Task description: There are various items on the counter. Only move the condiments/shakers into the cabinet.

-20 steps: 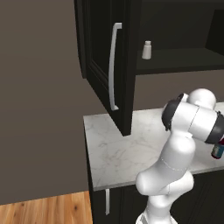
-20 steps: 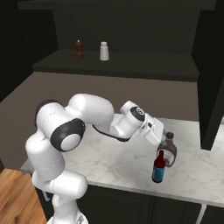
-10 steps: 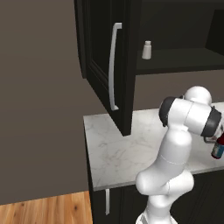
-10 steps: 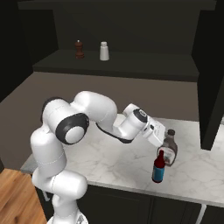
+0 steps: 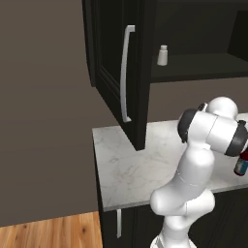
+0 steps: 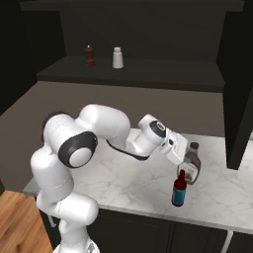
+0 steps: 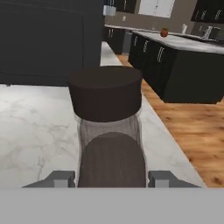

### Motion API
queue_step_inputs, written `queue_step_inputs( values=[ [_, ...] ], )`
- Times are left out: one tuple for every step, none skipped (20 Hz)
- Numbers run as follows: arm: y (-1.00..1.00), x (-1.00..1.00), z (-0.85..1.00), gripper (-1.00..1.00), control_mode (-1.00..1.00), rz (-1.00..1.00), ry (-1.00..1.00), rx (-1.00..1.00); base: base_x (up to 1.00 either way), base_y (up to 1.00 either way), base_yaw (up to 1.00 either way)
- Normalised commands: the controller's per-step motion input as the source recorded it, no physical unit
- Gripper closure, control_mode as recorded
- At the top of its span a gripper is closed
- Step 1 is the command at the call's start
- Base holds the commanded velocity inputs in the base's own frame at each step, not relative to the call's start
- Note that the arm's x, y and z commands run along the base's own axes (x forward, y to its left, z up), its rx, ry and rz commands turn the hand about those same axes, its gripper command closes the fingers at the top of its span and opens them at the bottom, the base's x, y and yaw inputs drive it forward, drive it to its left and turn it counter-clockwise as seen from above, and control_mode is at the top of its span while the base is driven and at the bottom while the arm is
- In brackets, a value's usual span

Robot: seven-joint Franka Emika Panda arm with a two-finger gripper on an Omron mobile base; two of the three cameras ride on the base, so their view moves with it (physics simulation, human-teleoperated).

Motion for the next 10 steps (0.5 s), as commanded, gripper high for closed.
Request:
queue_step_inputs(
  values=[
    [0.16, -0.55, 0.89, 1.00, -1.00, 0.00, -0.36, -0.02, 0.00, 0.00, 0.00],
    [0.28, -0.59, 1.00, 1.00, -1.00, 0.00, -0.39, -0.05, 0.00, 0.00, 0.00],
    [0.39, -0.59, 1.00, 1.00, -1.00, 0.01, -0.41, -0.07, 0.00, 0.00, 0.00],
    [0.44, -0.60, 1.00, 1.00, -1.00, 0.03, -0.41, -0.08, 0.00, 0.00, 0.00],
    [0.54, -0.59, 1.00, 1.00, -1.00, 0.03, -0.39, -0.11, 0.00, 0.00, 0.00],
    [0.61, -0.61, 1.00, 1.00, -1.00, 0.02, -0.38, -0.12, 0.00, 0.00, 0.00],
    [0.68, -0.63, 1.00, 1.00, -1.00, 0.02, -0.35, -0.13, 0.00, 0.00, 0.00],
    [0.66, -0.67, 1.00, 1.00, -1.00, 0.02, -0.31, -0.13, 0.00, 0.00, 0.00],
    [0.60, -0.85, 1.00, 1.00, -1.00, 0.00, -0.23, -0.14, 0.00, 0.00, 0.00],
    [0.60, -0.91, 1.00, 1.00, -1.00, 0.00, -0.21, -0.15, 0.00, 0.00, 0.00]
  ],
)
